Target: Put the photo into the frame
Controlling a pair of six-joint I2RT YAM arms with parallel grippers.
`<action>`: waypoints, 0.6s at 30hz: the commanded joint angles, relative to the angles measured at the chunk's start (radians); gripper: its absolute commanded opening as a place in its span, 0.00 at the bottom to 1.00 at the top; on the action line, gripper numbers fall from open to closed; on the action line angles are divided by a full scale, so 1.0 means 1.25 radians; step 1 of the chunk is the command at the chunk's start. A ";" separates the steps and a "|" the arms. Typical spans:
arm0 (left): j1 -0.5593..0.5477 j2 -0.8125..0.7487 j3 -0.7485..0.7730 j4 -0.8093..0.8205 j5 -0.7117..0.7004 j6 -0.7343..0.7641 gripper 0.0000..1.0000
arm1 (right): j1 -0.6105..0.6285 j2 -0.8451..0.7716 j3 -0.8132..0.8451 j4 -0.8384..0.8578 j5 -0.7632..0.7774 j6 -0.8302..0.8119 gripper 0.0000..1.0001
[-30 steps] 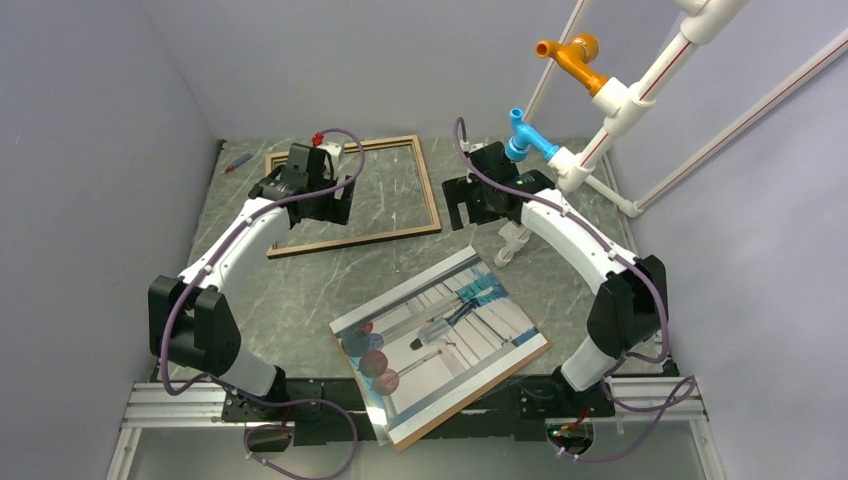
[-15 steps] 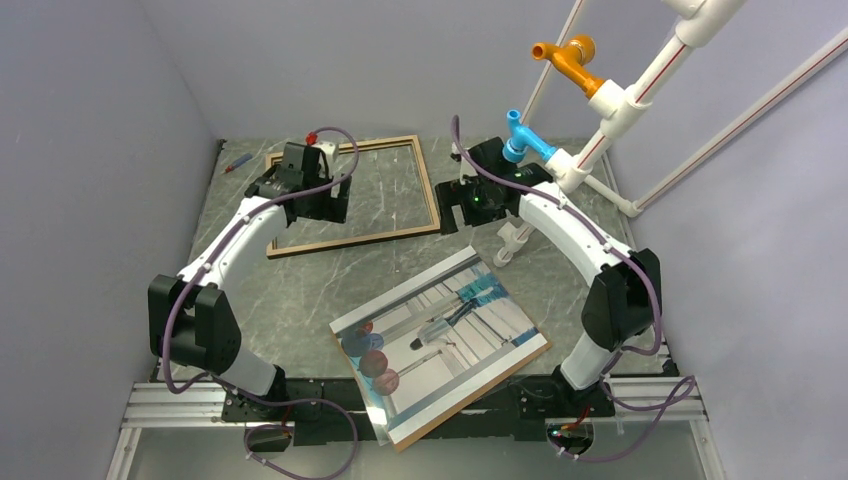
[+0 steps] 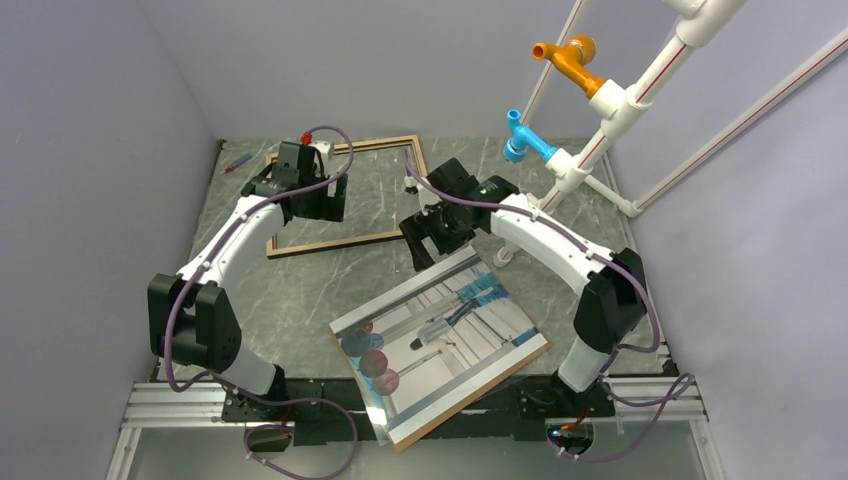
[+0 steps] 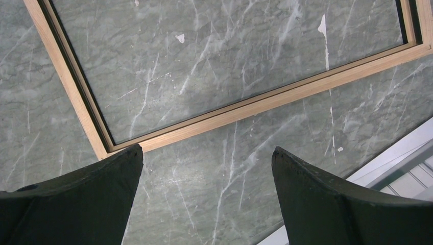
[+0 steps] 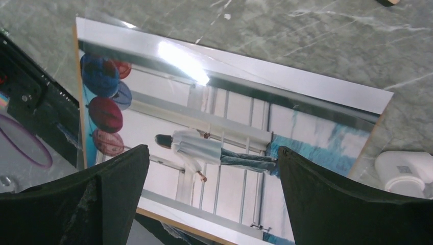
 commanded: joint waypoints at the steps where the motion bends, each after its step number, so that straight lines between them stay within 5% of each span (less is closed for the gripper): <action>1: 0.009 0.003 0.021 0.002 0.016 -0.009 0.99 | 0.046 -0.106 -0.025 0.035 0.012 0.003 0.97; 11: 0.017 0.002 0.022 -0.001 0.022 -0.009 0.99 | 0.124 -0.526 -0.311 0.330 0.216 0.143 0.95; 18: 0.020 0.004 0.024 -0.001 0.030 -0.012 0.99 | 0.128 -0.740 -0.396 0.310 0.241 0.181 0.93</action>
